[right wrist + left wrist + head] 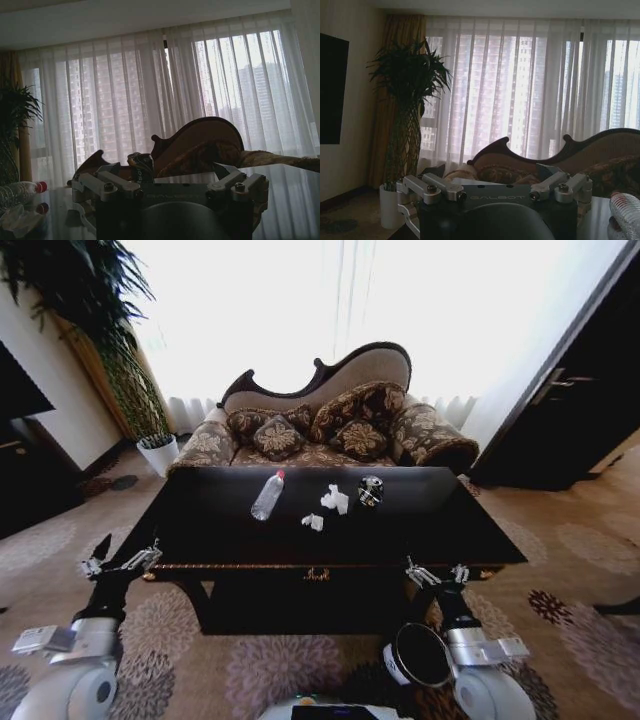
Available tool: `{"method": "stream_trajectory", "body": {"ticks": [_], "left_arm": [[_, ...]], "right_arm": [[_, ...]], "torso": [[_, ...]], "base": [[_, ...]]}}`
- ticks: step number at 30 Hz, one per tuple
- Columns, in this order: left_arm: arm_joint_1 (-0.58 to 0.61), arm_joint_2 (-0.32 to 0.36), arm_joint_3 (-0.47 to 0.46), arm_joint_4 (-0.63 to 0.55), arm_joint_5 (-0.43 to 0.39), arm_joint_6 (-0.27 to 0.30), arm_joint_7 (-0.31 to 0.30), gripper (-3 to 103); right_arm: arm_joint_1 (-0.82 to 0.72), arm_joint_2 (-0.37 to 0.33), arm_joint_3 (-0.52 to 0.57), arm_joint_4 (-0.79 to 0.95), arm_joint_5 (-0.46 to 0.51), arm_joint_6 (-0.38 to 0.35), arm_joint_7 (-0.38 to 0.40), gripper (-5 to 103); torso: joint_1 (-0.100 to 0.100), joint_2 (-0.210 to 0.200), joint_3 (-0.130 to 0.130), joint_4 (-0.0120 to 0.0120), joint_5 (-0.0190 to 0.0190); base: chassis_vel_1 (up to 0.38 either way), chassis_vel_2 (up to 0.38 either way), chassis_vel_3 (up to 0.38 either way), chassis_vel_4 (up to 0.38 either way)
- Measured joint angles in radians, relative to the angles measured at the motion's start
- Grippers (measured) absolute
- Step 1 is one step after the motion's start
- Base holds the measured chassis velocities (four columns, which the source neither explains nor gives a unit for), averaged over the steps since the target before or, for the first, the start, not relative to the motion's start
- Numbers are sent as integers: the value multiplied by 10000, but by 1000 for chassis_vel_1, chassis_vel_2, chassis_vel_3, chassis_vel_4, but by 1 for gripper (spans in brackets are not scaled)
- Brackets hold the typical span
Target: Move to the front of the table and place the trash on the table into the trash bin.
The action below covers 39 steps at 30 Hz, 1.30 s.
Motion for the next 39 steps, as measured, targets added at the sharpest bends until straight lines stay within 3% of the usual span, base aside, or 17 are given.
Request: {"method": "stream_trajectory", "body": {"ticks": [10, 21, 25, 29, 35, 39], "left_arm": [[57, -20, 25, -96, -3, -3, -4, 100], [-37, 663, 0, -199, 70, 228, -210, 100], [-134, 898, 64, -579, -326, 698, -348, 100], [-533, 1585, 106, -888, -1193, 1483, -548, 100], [-1127, 2446, 548, -466, -1504, 1787, -600, 100], [-2077, 3216, 1368, 323, -2231, 2153, -767, 100]], "right_arm": [[-35, 54, -73, -2, -20, 36, -46, 100], [-225, -47, 143, 687, 241, -92, 21, 100], [-306, -89, 295, 1131, 242, -354, 278, 100], [-460, -105, 462, 1546, 84, -448, 287, 100], [-570, -82, 416, 1842, 49, -437, 161, 100], [-690, 34, 186, 2204, 32, -557, 135, 100]], "torso": [[-27, 12, -9, 1, 1], [-11, 4, -4, 0, 1], [-15, 6, -5, 2, 0], [-12, 5, -4, 0, 3], [-13, 5, -5, 1, 0], [-13, 5, -4, 0, -1]], "base": [[8, -9, -11, 9], [0, 0, 0, 0], [0, 0, 0, 0], [0, 0, 0, 0], [0, 0, 0, 0], [0, 0, 0, 0]]}}
